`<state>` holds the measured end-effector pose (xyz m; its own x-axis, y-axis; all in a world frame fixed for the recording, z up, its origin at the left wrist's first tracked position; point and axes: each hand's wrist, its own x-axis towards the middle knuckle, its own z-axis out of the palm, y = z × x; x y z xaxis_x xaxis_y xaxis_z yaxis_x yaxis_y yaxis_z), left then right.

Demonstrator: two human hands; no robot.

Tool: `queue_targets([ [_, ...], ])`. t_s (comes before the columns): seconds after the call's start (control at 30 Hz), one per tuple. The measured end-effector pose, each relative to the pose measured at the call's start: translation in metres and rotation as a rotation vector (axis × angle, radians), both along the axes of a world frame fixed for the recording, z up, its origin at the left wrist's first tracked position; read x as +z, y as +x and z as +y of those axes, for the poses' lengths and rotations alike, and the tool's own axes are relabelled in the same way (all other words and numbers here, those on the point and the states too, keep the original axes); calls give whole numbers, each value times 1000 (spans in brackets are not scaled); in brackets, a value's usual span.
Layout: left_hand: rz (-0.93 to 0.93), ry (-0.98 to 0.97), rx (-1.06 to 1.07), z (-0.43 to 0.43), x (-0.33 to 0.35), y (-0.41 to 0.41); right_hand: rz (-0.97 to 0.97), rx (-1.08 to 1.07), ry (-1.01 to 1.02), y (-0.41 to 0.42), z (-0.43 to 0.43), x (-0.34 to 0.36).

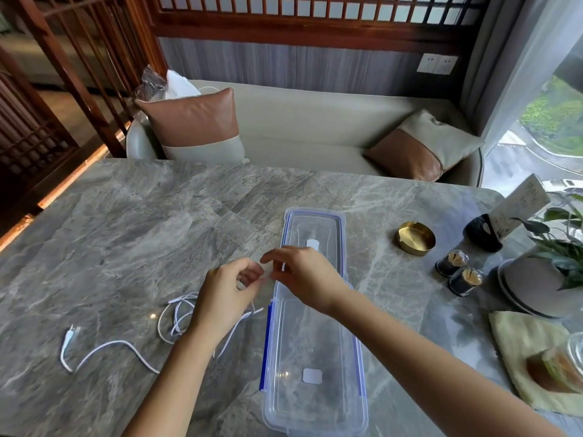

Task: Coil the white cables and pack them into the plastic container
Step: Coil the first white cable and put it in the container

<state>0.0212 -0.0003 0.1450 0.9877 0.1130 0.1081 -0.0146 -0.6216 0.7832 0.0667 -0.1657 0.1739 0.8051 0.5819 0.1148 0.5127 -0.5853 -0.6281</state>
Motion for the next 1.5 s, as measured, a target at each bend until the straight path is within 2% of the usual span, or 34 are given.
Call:
queue_targets([
  [0.1,-4,64,-17,1,0,-3,-4,-18,78,4,-7,13],
  [0.17,9,28,-11,2,-2,-6,107,-83,255,7,-13,22],
  [0.37,-40,-355,66,-5,21,-6,589,-155,744,13,-24,42],
  [0.5,-137,-589,145,-15,55,3,819,-74,917,9,-24,48],
  [0.6,-177,-725,160,-23,74,6,893,-23,943,2,-20,50],
  [0.7,-181,-795,136,-29,84,7,822,-46,852,-5,-13,46],
  [0.87,-186,-730,60,-33,95,4,738,-21,722,-14,-1,43],
  [0.97,-177,-727,23,-25,96,1,729,-9,760,-14,5,47],
  [1.17,-52,-858,-70,-7,84,-12,833,-50,933,-9,17,50],
  [1.37,-192,-807,56,6,82,-15,936,24,928,-10,38,54],
  [1.5,-271,-803,59,28,91,-11,967,79,930,-5,60,67],
])
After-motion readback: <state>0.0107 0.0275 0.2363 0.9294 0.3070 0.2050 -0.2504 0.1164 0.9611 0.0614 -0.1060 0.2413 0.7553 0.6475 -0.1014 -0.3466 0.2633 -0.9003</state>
